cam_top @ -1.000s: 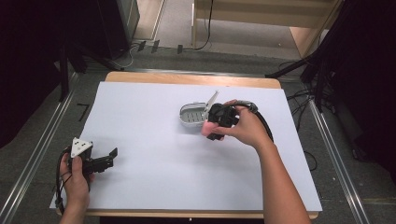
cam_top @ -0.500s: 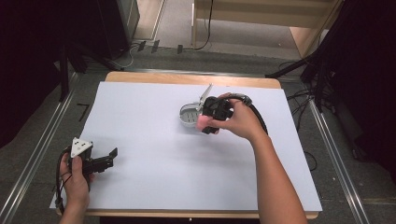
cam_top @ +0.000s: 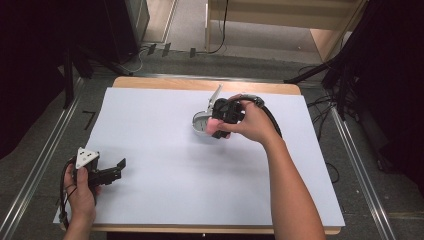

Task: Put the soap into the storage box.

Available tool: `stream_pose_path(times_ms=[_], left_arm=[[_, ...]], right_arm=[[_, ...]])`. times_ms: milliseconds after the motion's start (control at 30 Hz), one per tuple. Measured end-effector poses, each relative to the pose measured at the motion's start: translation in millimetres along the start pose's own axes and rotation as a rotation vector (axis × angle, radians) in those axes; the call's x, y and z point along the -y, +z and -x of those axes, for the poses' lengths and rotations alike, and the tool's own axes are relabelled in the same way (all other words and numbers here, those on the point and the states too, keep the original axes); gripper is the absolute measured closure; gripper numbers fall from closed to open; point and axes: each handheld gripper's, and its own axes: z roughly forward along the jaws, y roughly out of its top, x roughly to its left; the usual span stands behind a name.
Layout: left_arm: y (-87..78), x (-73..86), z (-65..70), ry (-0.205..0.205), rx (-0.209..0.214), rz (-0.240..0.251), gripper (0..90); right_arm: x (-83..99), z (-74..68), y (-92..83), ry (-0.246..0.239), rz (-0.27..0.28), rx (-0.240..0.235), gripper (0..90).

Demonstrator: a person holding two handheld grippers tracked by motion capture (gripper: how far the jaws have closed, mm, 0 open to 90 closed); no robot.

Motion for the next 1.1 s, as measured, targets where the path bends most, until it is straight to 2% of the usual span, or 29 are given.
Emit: stream_pose_path(times_ms=[500, 600, 1000, 1033, 1100], left_arm=[[-0.2, 0.0, -0.3, 0.000, 0.002, 0.000, 4.6], [-0.4, -0.1, -0.4, 0.000, 0.001, -0.001, 4.6], [-0.3, -0.1, -0.7, -0.001, 0.004, -0.001, 4.6], [-0.4, -0.1, -0.6, -0.002, 0.004, -0.002, 4.6], [-0.5, -0.2, -0.8, 0.000, 0.006, -0.003, 4.6]], right_arm=[[-14.8, 12.0, 2.7, -0.039, -0.014, 0.005, 38.6], [-17.1, 15.5, 4.1, -0.073, -0.017, 0.031, 38.6], [-22.1, 25.7, 9.3, -0.083, -0.037, 0.023, 38.6], [-22.6, 27.7, 10.3, -0.108, -0.029, 0.024, 38.6], [-22.9, 27.6, 11.8, -0.106, -0.036, 0.027, 38.6]])
